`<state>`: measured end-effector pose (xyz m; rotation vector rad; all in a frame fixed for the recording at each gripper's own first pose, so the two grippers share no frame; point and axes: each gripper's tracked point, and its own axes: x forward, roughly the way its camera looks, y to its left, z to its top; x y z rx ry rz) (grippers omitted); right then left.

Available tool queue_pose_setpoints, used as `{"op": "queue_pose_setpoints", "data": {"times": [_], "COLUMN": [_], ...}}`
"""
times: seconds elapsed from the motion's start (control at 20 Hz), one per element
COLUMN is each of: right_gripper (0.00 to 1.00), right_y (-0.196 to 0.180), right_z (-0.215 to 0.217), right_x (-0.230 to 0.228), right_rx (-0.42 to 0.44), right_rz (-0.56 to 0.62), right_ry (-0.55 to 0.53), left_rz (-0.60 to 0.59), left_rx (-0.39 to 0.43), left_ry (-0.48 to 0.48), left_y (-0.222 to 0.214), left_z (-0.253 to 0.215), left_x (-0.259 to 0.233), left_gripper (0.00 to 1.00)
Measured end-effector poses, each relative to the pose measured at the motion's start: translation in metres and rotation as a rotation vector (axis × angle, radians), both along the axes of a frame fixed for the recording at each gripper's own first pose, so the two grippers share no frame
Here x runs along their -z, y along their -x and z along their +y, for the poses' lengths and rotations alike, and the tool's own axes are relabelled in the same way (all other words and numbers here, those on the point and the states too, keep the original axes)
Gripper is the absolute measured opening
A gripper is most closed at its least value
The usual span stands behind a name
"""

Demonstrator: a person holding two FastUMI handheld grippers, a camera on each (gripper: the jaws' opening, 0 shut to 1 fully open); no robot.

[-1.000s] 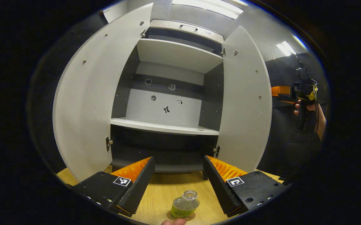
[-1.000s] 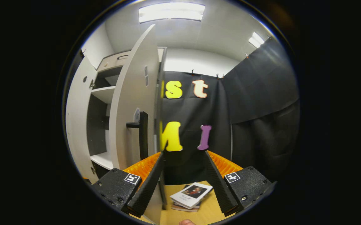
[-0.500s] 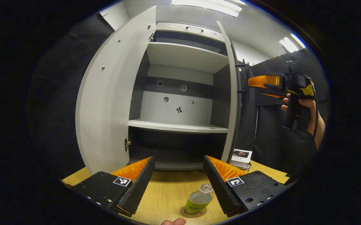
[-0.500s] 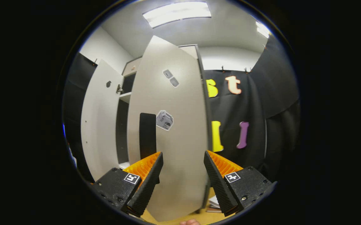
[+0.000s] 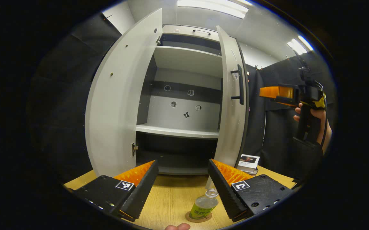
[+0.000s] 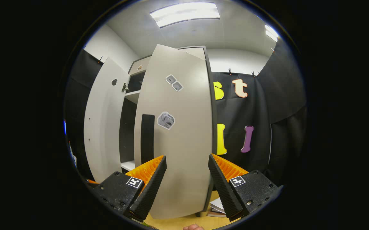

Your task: Grasp the bottle in the cabinet with the left hand and place it on the coaster, then close the right door with the right hand and the left door with the left hand.

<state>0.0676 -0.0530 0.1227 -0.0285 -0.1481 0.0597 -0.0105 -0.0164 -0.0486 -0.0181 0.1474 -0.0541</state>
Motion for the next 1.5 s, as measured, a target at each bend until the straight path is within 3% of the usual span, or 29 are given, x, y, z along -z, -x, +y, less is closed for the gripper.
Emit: {"op": "queue_pose_setpoints", "data": {"times": [0.15, 0.5, 0.6, 0.65, 0.8, 0.95, 1.15, 1.2, 1.25, 1.35, 1.45, 1.5], "right_gripper": [0.81, 0.82, 0.81, 0.81, 0.82, 0.82, 0.82, 0.82, 0.82, 0.82, 0.82, 0.82], "right_y": [0.021, 0.063, 0.073, 0.077, 0.088, 0.087, 0.074, 0.070, 0.065, 0.057, 0.052, 0.050], "right_z": [-0.009, -0.014, -0.009, -0.010, -0.017, -0.018, -0.006, -0.001, 0.003, 0.012, 0.019, 0.022], "right_x": [0.018, 0.086, 0.111, 0.125, 0.160, 0.177, 0.171, 0.168, 0.166, 0.161, 0.156, 0.156], "right_rx": [0.037, 0.122, 0.125, 0.135, 0.168, 0.174, 0.128, 0.113, 0.097, 0.064, 0.040, 0.030], "right_rz": [0.008, 0.048, 0.089, 0.116, 0.187, 0.225, 0.220, 0.215, 0.210, 0.206, 0.193, 0.190], "right_ry": [-0.010, -0.103, -0.126, -0.124, -0.114, -0.126, -0.123, -0.113, -0.104, -0.095, -0.100, -0.102], "left_rz": [0.000, -0.022, -0.026, -0.025, -0.018, -0.007, -0.096, -0.122, -0.151, -0.187, -0.254, -0.291], "left_rx": [0.025, 0.064, 0.068, 0.070, 0.074, 0.062, 0.055, 0.042, 0.013, -0.073, -0.168, -0.221], "left_ry": [0.037, 0.021, 0.025, 0.027, 0.026, 0.036, 0.071, 0.074, 0.077, 0.086, 0.086, 0.070], "left_y": [-0.005, -0.023, -0.025, -0.024, -0.025, -0.024, -0.017, -0.015, -0.013, -0.004, 0.009, 0.017], "left_z": [-0.007, -0.019, -0.020, -0.021, -0.020, -0.017, -0.006, 0.002, 0.014, 0.050, 0.087, 0.107], "left_x": [-0.004, -0.013, -0.014, -0.014, -0.009, -0.006, -0.049, -0.065, -0.082, -0.107, -0.135, -0.147], "left_gripper": [0.95, 0.95, 0.95, 1.00, 0.95, 0.95, 0.95, 1.00, 0.95, 1.00, 0.95, 1.00]}}
